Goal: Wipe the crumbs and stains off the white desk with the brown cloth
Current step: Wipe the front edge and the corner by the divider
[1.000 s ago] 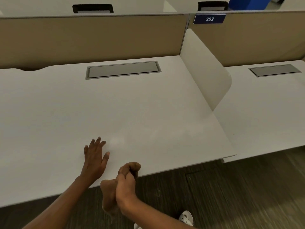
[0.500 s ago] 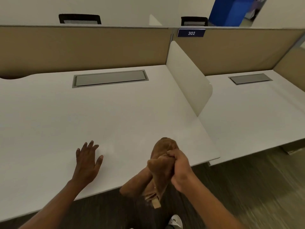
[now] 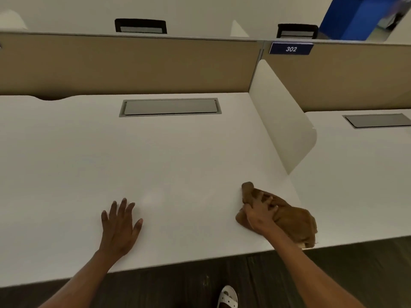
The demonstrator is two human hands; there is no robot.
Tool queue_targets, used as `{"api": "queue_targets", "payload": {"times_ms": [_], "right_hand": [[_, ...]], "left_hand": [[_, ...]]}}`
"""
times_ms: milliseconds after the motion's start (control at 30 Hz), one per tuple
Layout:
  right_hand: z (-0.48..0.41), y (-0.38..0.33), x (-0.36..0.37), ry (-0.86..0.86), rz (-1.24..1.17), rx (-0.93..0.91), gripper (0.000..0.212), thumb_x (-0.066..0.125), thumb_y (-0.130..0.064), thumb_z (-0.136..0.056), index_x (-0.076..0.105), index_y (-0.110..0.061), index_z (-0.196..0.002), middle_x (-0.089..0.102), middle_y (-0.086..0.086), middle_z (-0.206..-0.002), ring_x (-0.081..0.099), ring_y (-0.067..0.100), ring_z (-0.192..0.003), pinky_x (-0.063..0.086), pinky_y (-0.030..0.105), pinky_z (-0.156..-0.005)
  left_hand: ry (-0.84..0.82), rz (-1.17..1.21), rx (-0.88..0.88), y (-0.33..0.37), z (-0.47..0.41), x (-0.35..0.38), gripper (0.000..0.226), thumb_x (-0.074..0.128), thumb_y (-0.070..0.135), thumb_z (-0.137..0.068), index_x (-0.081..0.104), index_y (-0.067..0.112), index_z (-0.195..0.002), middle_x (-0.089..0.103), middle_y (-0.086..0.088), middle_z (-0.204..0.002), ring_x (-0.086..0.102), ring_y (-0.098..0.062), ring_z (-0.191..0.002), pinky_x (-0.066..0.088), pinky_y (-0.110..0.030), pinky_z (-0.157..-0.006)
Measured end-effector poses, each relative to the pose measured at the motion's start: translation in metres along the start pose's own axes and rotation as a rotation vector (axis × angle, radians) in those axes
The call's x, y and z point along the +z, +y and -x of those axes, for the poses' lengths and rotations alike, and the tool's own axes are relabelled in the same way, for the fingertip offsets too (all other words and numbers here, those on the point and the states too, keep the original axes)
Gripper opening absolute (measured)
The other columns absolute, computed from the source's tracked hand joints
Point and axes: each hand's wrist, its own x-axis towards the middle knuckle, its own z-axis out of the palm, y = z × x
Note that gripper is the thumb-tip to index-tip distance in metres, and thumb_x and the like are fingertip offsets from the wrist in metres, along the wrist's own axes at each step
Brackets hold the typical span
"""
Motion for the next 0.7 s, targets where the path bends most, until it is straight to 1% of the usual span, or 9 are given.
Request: {"api": "queue_targets", "payload": {"times_ms": [67,133,233,333,400,500,700], "right_hand": [[-0.015,-0.012,0.023,0.005,0.073,0.026,0.079,0.040,-0.040,-0.097,-0.002,-0.003,-0.152,-0.006,0.030,-0.158,-0.022,0.044,-0.143,-0.015,0.064,-0.112],[-0.027,-0.030,0.035,-0.004,0.090,0.055,0.085,0.039,-0.048,-0.094,-0.005,-0.005,-0.152,-0.010,0.031,-0.157,-0.025,0.047,-0.140,-0.016,0.067,-0.109],[-0.042,-0.062,0.048,-0.032,0.159,0.053,0.079,0.036,-0.052,-0.091,0.001,-0.017,-0.153,-0.013,0.029,-0.157,-0.027,0.054,-0.136,-0.015,0.073,-0.104],[-0.055,-0.096,0.062,-0.034,0.225,0.061,0.079,0.036,-0.054,-0.089,0.004,-0.020,-0.153,-0.012,0.031,-0.156,-0.024,0.058,-0.134,-0.011,0.077,-0.102],[-0.062,-0.119,0.070,-0.033,0.257,0.041,0.075,0.034,-0.054,-0.089,0.009,-0.025,-0.153,-0.011,0.032,-0.155,-0.023,0.061,-0.133,-0.010,0.079,-0.099],[-0.075,-0.151,0.083,-0.026,0.278,-0.017,0.072,0.035,-0.051,-0.089,0.012,-0.026,-0.153,-0.007,0.033,-0.156,-0.022,0.062,-0.132,-0.010,0.082,-0.096],[-0.086,-0.196,0.092,0.018,0.306,-0.242,0.067,0.035,-0.043,-0.092,0.018,-0.018,-0.152,0.000,0.028,-0.158,-0.016,0.060,-0.136,-0.010,0.081,-0.096]], "left_hand": [[-0.016,0.020,-0.028,-0.003,0.001,0.005,0.096,-0.006,0.071,-0.081,0.036,0.012,-0.143,0.026,-0.015,-0.156,0.013,-0.036,-0.146,0.008,-0.060,-0.115],[-0.012,0.023,-0.037,-0.004,-0.001,0.007,0.096,-0.007,0.072,-0.081,0.035,0.012,-0.143,0.026,-0.015,-0.156,0.013,-0.035,-0.146,0.007,-0.059,-0.115],[-0.021,0.013,-0.028,-0.003,-0.002,0.008,0.090,-0.003,0.069,-0.086,0.039,0.010,-0.141,0.031,-0.016,-0.154,0.018,-0.036,-0.145,0.011,-0.060,-0.114],[-0.030,0.012,-0.035,-0.004,-0.003,0.010,0.086,0.000,0.066,-0.088,0.040,0.010,-0.140,0.032,-0.015,-0.153,0.018,-0.035,-0.145,0.013,-0.061,-0.114],[-0.025,0.008,-0.036,-0.005,-0.004,0.011,0.085,0.001,0.065,-0.089,0.040,0.009,-0.140,0.032,-0.016,-0.153,0.019,-0.035,-0.144,0.013,-0.061,-0.114],[-0.030,0.009,-0.051,-0.009,-0.007,0.012,0.083,0.003,0.063,-0.090,0.041,0.008,-0.139,0.035,-0.016,-0.152,0.021,-0.035,-0.144,0.014,-0.061,-0.114],[-0.026,0.008,-0.038,-0.007,-0.007,0.013,0.078,0.006,0.060,-0.092,0.042,0.009,-0.138,0.037,-0.015,-0.151,0.021,-0.034,-0.144,0.015,-0.061,-0.114]]}}
